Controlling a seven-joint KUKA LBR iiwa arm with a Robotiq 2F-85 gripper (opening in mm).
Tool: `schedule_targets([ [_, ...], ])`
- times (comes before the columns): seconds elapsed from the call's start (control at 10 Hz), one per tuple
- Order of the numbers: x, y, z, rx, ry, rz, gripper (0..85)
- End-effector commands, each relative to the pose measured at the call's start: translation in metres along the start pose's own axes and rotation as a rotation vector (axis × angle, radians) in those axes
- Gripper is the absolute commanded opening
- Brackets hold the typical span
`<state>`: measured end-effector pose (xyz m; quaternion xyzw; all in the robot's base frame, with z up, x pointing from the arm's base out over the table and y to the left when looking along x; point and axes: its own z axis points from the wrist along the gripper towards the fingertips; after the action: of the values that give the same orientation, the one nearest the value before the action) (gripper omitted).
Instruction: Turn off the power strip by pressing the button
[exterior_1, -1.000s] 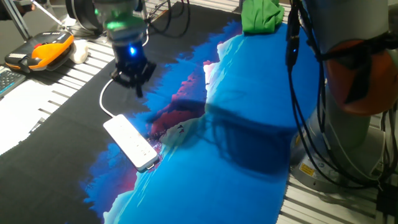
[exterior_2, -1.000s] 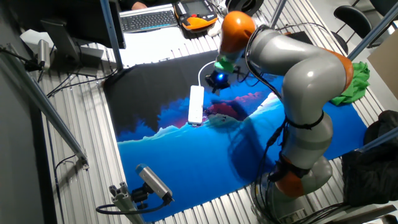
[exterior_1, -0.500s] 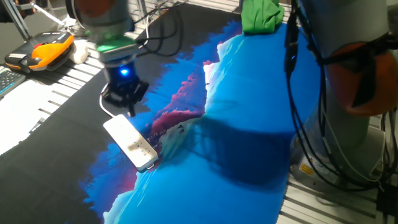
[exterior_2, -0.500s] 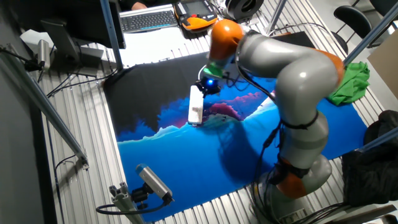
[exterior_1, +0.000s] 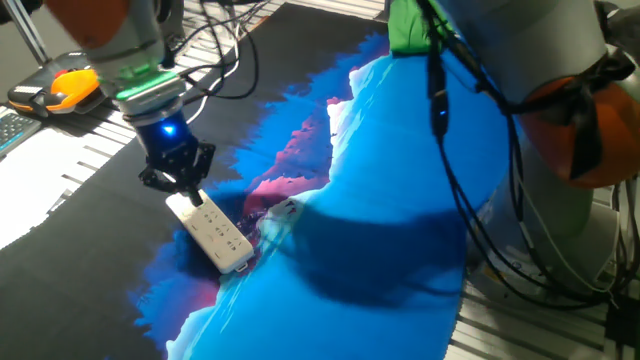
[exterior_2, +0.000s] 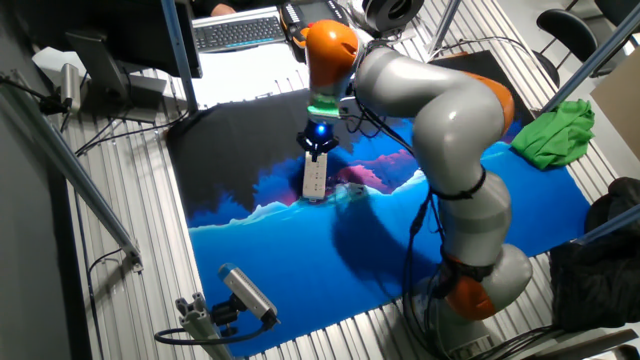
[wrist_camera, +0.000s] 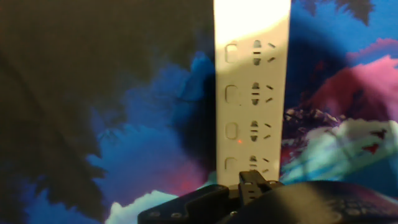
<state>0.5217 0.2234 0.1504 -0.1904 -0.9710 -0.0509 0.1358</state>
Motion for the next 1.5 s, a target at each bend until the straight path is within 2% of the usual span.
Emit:
schedule_targets([
  [0.0, 0.0, 0.0, 0.0, -0.042, -0.026, 0.016, 0.0],
  [0.1, 0.0, 0.0, 0.0, -0.011, -0.075, 0.044, 17.0],
  [0.2, 0.002, 0.004, 0.006, -0.022, -0.1, 0.081, 17.0],
  [0.3, 0.004, 0.011, 0.015, -0.014, -0.127, 0.097, 34.0],
  [0.4, 0.006, 0.015, 0.022, -0.006, -0.14, 0.108, 34.0],
  [0.5, 0.003, 0.015, 0.026, -0.025, -0.138, 0.116, 34.0],
  [0.8, -0.007, 0.023, 0.046, -0.033, -0.165, 0.137, 34.0],
  [1.0, -0.011, 0.031, 0.064, -0.024, -0.189, 0.153, 34.0],
  [1.3, -0.022, 0.021, 0.077, -0.027, -0.2, 0.135, 34.0],
  [1.4, -0.024, 0.018, 0.079, -0.038, -0.196, 0.132, 34.0],
])
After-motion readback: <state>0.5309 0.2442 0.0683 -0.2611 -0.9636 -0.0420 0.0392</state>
